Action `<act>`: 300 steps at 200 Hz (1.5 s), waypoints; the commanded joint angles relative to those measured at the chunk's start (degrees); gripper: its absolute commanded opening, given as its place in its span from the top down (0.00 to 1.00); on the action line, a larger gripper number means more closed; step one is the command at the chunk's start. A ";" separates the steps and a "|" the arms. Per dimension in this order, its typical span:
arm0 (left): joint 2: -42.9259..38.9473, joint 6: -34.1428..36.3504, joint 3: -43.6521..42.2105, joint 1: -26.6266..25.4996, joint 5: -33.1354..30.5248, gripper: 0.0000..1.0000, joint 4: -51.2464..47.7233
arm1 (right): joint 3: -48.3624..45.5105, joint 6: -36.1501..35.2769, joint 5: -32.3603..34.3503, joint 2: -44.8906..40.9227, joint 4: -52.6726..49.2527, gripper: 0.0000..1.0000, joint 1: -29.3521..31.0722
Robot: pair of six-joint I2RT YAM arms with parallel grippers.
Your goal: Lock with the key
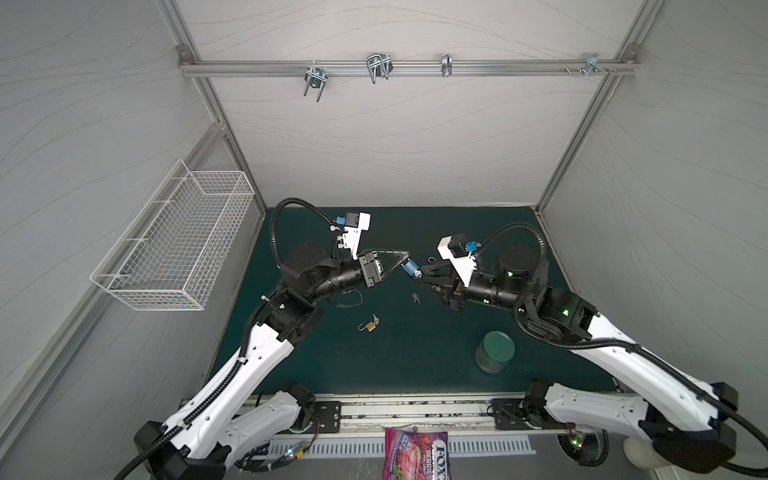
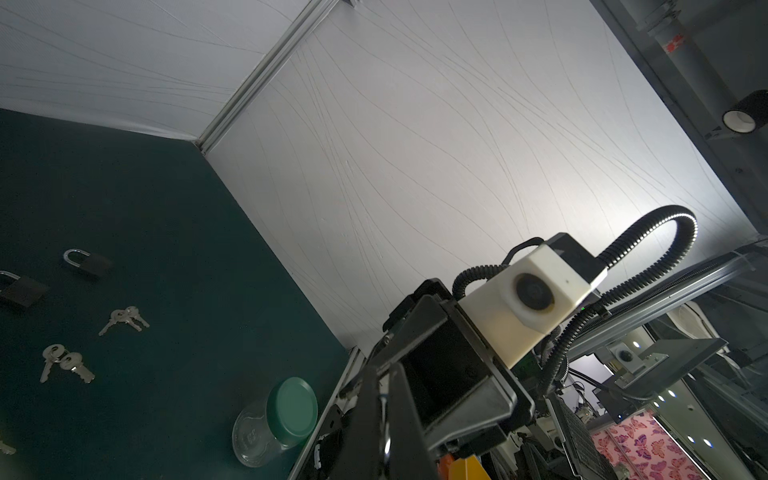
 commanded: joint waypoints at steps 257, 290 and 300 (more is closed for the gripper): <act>-2.08 -2.17 1.03 6.58 2.70 1.00 2.56 | -0.96 -1.48 1.46 -1.73 -5.06 1.00 0.39; -3.03 -2.55 1.72 9.99 4.62 1.00 1.78 | -3.75 -1.22 2.10 -3.79 -6.71 1.00 0.39; -3.01 -2.56 1.66 10.09 4.82 1.00 1.79 | -4.38 -0.84 2.26 -4.18 -6.71 1.00 0.39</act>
